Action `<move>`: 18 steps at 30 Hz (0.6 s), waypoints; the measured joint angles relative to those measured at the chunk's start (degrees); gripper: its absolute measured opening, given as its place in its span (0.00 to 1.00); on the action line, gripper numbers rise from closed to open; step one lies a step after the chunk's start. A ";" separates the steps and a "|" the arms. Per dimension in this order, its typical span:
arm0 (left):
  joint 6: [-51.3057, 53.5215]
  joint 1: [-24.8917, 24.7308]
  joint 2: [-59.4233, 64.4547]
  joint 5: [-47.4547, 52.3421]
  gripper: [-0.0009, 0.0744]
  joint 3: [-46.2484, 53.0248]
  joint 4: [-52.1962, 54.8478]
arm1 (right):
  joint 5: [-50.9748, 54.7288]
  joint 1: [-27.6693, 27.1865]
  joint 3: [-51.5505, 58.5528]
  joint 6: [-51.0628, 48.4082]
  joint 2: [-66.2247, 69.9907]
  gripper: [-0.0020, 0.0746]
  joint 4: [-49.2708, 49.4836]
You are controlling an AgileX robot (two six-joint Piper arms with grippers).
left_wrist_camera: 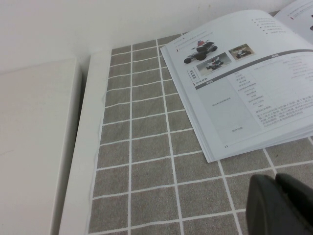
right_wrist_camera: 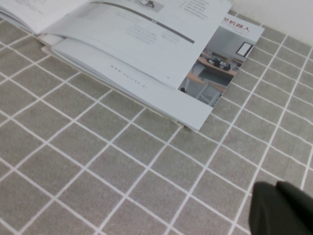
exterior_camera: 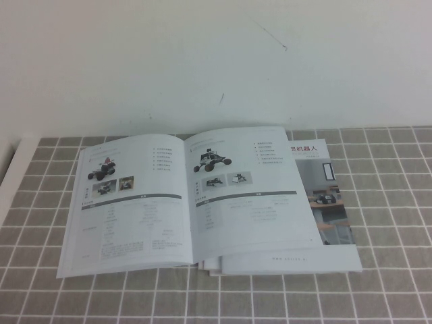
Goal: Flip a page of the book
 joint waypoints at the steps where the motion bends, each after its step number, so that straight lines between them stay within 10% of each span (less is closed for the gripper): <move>1: 0.00 0.00 0.00 0.00 0.01 0.00 0.00 | 0.00 0.00 0.00 0.00 0.00 0.02 0.00; 18: -0.76 0.00 0.00 0.00 0.01 0.00 0.22 | 0.62 -1.84 1.99 -0.49 -9.96 0.02 0.07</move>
